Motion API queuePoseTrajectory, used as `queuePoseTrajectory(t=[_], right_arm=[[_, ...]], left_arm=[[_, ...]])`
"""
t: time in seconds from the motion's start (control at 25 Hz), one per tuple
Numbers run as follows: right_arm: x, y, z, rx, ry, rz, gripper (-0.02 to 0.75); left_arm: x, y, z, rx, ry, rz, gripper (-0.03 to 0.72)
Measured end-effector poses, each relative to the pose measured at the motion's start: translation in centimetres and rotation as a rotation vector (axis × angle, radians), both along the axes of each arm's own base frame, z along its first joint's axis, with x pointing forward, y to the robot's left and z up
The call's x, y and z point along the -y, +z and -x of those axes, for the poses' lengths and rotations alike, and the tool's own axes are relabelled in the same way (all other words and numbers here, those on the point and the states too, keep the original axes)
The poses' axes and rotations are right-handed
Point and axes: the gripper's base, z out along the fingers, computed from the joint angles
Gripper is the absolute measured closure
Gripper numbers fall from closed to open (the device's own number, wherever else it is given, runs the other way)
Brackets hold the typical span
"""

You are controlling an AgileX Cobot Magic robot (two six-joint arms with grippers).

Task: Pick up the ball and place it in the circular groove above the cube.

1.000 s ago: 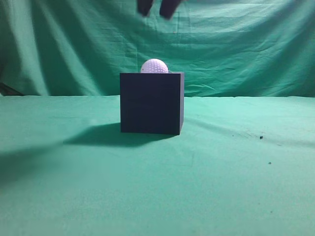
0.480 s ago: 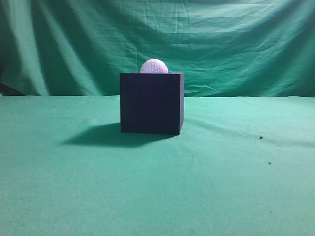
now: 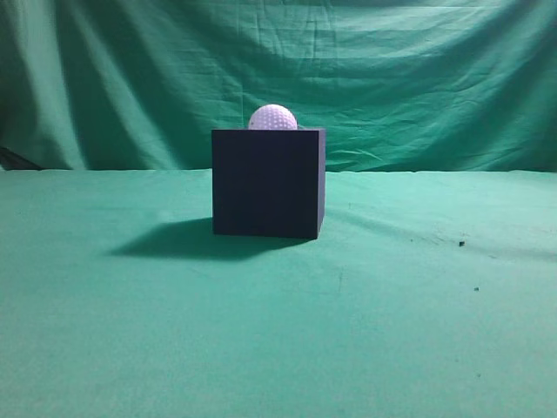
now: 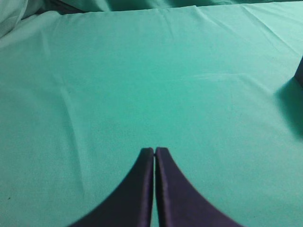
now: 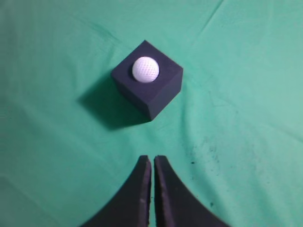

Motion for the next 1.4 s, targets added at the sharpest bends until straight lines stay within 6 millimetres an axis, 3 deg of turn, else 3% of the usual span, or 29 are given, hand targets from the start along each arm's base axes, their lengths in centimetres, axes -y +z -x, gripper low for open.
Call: queuePoseTrajectory(t=[0.36,0.64,1.08,1.4], right_arm=[[4.4,-4.1,5.9,0.138,0.000,-0.189,0.738],[7.2,-3.2,9.3,0.281,0.006,-0.307,0.738],[8.3,-3.8,10.0,0.370,0.033,-0.230,0.738],[10.3,-9.2,9.8,0.531,-0.240,-0.239,0.738]], left_arm=[[0.0,0.0,0.0,0.000,0.000,0.000,0.688],[0.0,0.0,0.0,0.000,0.000,0.000,0.688],[0.0,0.0,0.0,0.000,0.000,0.000,0.688],[0.0,0.0,0.0,0.000,0.000,0.000,0.688]])
